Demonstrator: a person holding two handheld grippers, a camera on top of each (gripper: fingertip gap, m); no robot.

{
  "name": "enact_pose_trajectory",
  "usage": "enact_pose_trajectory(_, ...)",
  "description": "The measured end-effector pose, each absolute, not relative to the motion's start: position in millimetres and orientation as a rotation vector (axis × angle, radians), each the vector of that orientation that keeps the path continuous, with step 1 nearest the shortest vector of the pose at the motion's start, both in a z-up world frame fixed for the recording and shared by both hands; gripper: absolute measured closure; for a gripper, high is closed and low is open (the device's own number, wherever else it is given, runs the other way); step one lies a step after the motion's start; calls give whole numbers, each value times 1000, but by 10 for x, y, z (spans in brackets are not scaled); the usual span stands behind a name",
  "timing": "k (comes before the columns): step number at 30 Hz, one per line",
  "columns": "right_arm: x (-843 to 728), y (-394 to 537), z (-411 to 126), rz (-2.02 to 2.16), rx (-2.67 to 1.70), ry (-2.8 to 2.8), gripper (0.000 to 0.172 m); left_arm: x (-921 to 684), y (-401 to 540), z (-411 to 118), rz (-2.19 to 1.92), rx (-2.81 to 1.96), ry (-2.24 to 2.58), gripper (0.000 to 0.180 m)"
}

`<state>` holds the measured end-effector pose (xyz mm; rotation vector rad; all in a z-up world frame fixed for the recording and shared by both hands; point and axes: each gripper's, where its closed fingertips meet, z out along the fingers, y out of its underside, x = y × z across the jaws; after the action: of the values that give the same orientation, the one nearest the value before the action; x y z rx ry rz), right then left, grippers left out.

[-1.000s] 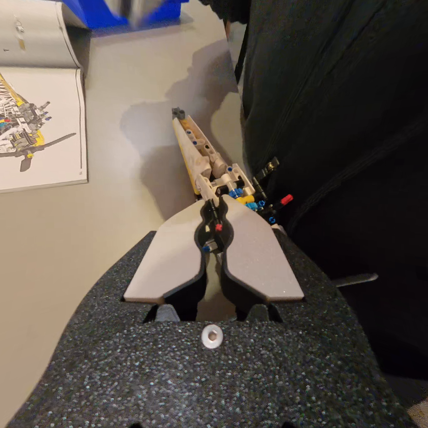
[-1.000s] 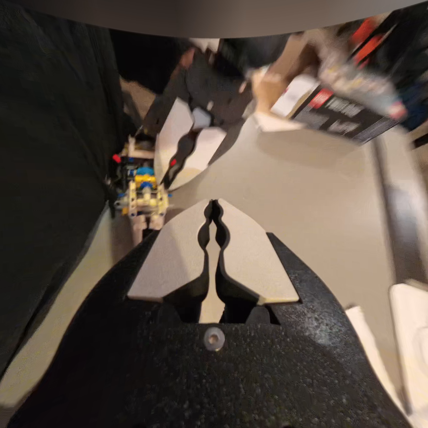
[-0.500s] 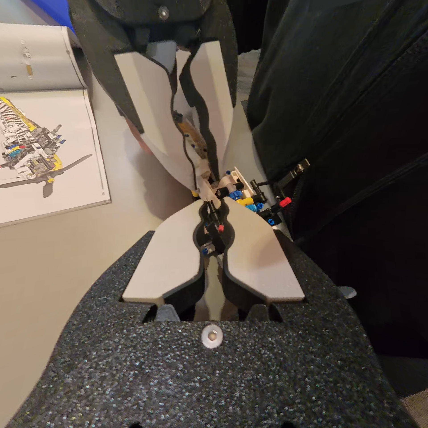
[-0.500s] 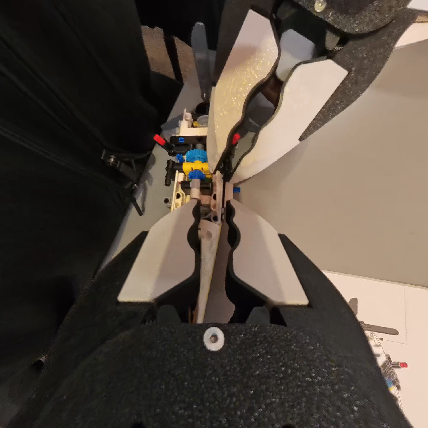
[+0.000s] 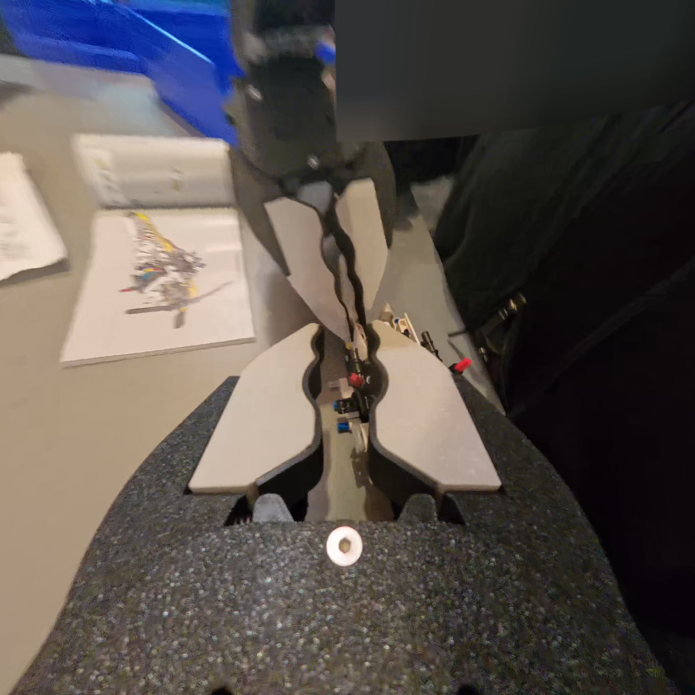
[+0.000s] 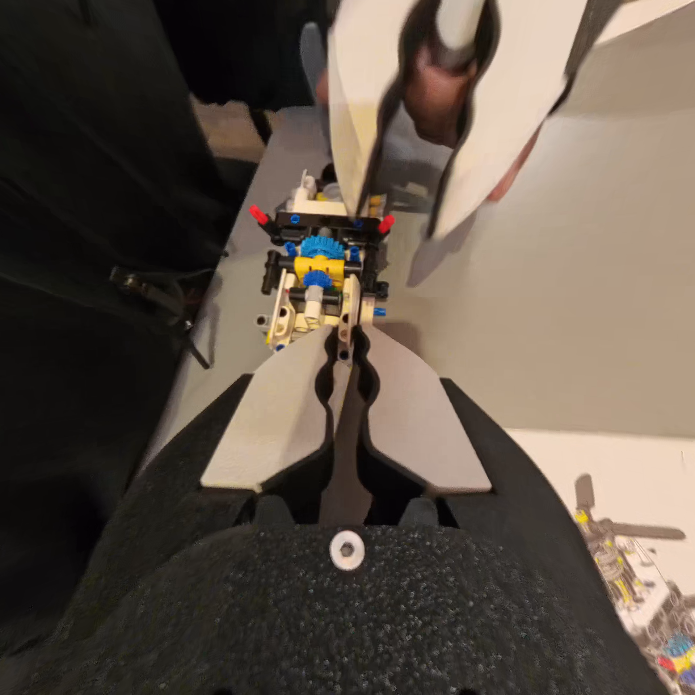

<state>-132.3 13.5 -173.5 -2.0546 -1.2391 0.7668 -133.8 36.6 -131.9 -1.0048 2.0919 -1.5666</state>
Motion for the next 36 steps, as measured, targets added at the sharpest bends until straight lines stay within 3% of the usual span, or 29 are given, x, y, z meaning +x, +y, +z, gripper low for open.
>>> enact_pose_trajectory(5,-1192,288,-1657,649,-2046,-1045,164,-1374,725,-1074,-1540,-1153,1816,133)
enact_pose_trajectory(13,-960,506,-1598,487,-2067,-733,164,-1603,1125,-951,-1303,-1418,1413,125)
enact_pose_trajectory(17,-805,648,-1645,515,-2115,-433,164,-1700,1185,-981,-1107,-1528,1221,127)
enact_pose_trajectory(23,-871,717,-1698,529,-2115,-214,164,-1506,801,-1526,-938,-1799,1197,138)
enact_pose_trajectory(32,-1102,736,-1600,387,-2026,-168,163,-1298,626,-1669,-1208,-2011,972,136)
enact_pose_trajectory(36,-1167,704,-1569,411,-1991,-129,163,-1340,679,-1697,-1261,-2057,883,142)
